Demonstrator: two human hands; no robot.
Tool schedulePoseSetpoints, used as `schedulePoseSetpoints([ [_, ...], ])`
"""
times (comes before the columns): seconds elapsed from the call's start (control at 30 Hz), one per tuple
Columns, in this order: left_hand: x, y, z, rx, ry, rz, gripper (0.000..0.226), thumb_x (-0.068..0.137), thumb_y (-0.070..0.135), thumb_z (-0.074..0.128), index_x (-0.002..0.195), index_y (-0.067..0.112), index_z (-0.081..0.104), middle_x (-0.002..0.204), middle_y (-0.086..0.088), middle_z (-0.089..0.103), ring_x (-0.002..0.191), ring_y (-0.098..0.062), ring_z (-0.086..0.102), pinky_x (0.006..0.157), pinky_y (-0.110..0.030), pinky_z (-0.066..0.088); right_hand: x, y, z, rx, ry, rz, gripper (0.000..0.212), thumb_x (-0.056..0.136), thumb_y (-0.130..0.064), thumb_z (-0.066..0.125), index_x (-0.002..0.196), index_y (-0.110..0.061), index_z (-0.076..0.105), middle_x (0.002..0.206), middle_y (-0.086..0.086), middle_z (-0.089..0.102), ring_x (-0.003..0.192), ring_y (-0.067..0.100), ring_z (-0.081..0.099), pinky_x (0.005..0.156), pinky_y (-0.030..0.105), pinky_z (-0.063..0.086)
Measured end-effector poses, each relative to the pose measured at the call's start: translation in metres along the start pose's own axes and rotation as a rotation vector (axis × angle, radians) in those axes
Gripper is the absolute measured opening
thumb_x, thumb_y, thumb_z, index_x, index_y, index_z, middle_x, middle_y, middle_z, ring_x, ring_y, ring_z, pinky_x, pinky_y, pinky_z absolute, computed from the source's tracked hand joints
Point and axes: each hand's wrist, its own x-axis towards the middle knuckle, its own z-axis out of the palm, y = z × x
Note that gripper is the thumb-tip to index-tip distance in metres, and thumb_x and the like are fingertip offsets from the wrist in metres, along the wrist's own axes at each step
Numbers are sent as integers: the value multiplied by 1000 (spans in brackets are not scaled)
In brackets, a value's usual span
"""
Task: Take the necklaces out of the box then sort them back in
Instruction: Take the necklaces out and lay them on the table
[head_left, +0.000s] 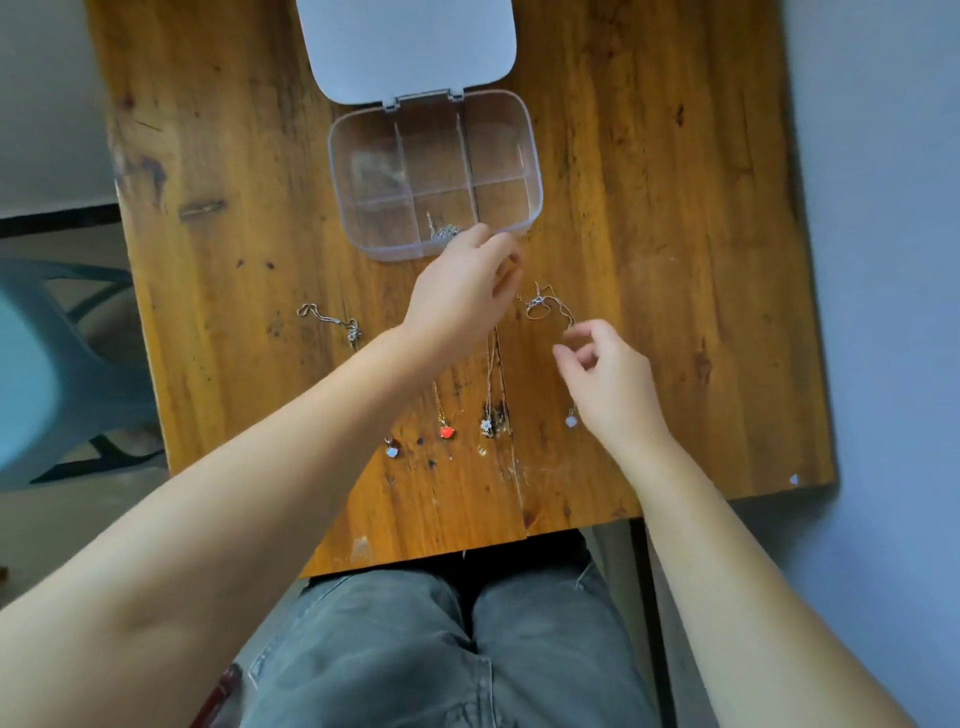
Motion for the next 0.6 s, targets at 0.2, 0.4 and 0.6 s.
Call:
schedulePoseSetpoints([
  [0.2,-24,-63,-42,187,117,-131,24,89,16,57,110,6,61,106,-16,61,101,-36,50,79,-44,44,71,-103,12,-222,-30,-427,32,97,-6,40,121,-14,59,123,7,61,107,19,58,82,20,44],
  [0.4,-14,-82,-50,104,69,-61,20,93,15,53,102,6,68,95,-13,66,91,-27,50,73,-32,41,113,-148,36,-952,-371,-457,41,91,-7,46,131,-14,50,128,13,54,103,32,58,79,37,52],
  [0.6,-16,-83,-47,40,88,-70,21,93,17,53,103,7,69,97,-11,67,92,-24,49,73,-32,42,122,-151,36,-1045,-575,-427,23,88,-10,51,108,-7,63,102,13,65,82,25,60,50,23,40],
])
